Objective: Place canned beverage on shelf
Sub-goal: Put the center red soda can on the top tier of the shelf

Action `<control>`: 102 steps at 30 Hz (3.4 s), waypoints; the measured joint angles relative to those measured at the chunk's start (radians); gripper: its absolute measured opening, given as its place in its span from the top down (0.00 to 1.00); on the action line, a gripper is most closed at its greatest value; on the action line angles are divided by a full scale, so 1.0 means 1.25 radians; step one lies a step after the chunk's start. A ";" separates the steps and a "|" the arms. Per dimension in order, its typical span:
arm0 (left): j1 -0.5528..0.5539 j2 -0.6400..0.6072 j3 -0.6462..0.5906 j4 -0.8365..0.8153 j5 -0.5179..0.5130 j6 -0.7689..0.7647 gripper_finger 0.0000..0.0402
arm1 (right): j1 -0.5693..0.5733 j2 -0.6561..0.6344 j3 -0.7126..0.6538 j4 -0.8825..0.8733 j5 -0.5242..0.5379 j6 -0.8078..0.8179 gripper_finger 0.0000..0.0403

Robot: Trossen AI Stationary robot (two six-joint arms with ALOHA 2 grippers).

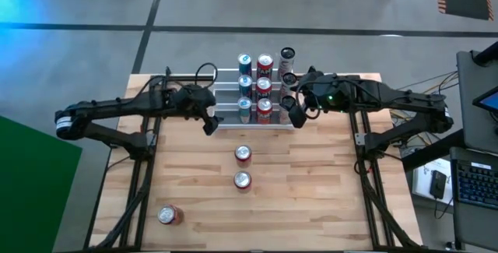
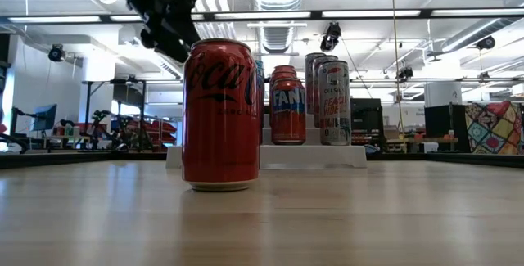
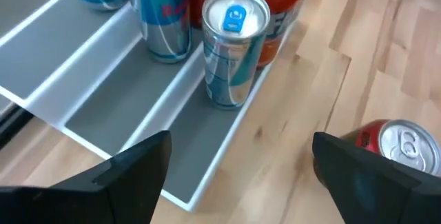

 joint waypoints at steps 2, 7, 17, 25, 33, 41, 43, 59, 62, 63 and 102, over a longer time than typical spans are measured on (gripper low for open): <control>-0.006 -0.007 -0.009 0.001 -0.002 -0.021 0.16 | 0.000 0.007 0.000 0.014 0.000 0.000 0.19; -0.017 -0.011 -0.011 0.002 -0.011 -0.061 0.16 | 0.000 0.024 -0.001 0.041 0.000 -0.007 0.19; -0.024 0.023 -0.011 -0.007 -0.011 -0.115 0.18 | 0.000 0.036 -0.002 0.086 -0.007 -0.037 0.19; -0.024 0.041 -0.011 -0.012 -0.006 -0.115 0.23 | -0.013 0.040 -0.002 0.088 -0.008 -0.045 0.19; -0.022 0.042 -0.012 -0.037 -0.013 -0.125 0.23 | -0.023 0.057 -0.002 0.091 -0.050 -0.049 0.19; -0.023 0.041 -0.017 -0.080 -0.077 -0.166 0.23 | -0.025 0.062 -0.037 0.131 -0.071 -0.040 0.19; -0.023 0.041 -0.017 -0.102 -0.097 -0.175 0.23 | -0.025 0.060 -0.058 0.161 -0.083 -0.030 0.19; -0.046 0.041 -0.049 -0.175 -0.062 -0.228 0.23 | -0.024 0.067 -0.130 0.266 -0.218 -0.015 0.19; -0.052 0.041 -0.056 -0.179 -0.047 -0.244 0.23 | -0.025 0.067 -0.126 0.267 -0.217 -0.015 0.19; -0.054 0.041 -0.056 -0.179 -0.047 -0.245 0.23 | -0.025 0.067 -0.126 0.274 -0.217 -0.015 0.19; -0.239 -0.079 -0.284 0.439 -0.028 -0.153 0.23 | 0.048 0.210 -0.086 0.315 -0.174 0.135 0.19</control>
